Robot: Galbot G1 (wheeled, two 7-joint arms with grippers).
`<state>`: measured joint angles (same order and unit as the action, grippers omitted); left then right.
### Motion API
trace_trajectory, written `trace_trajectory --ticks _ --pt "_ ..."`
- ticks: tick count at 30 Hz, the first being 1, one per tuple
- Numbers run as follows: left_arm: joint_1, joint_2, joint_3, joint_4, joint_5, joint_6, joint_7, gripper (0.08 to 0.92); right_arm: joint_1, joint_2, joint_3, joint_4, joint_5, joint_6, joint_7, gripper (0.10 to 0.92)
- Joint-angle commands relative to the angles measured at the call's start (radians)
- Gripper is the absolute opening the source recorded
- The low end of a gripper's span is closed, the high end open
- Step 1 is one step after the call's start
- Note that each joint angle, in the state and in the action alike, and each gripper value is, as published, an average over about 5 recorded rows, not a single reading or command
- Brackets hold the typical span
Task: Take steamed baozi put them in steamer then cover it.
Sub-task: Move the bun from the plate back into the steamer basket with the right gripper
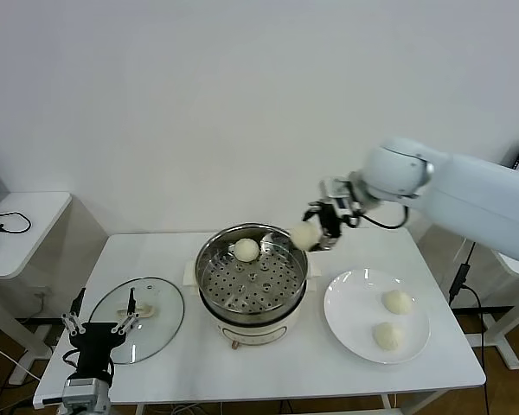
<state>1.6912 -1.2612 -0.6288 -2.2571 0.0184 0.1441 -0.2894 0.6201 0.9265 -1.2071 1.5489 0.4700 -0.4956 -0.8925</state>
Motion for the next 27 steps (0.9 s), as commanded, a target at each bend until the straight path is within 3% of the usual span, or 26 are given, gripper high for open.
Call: trace_trajectory --ticks 1,13,27 --pt "-0.002 0.0 -0.006 0.001 0.0 0.0 0.0 0.823 -0.063 0.275 -0.031 -0.135 0.09 -0.062 0.055 0.69" --pt "-0.006 -0.011 -0.02 -0.012 -0.002 0.001 0.0 0.823 -0.186 0.411 -0.015 -0.264 0.037 -0.096 0.088 0.696" --pt "-0.002 -0.015 -0.023 -0.018 -0.004 0.0 -0.001 0.823 -0.239 0.468 -0.007 -0.371 -0.017 -0.092 0.117 0.696"
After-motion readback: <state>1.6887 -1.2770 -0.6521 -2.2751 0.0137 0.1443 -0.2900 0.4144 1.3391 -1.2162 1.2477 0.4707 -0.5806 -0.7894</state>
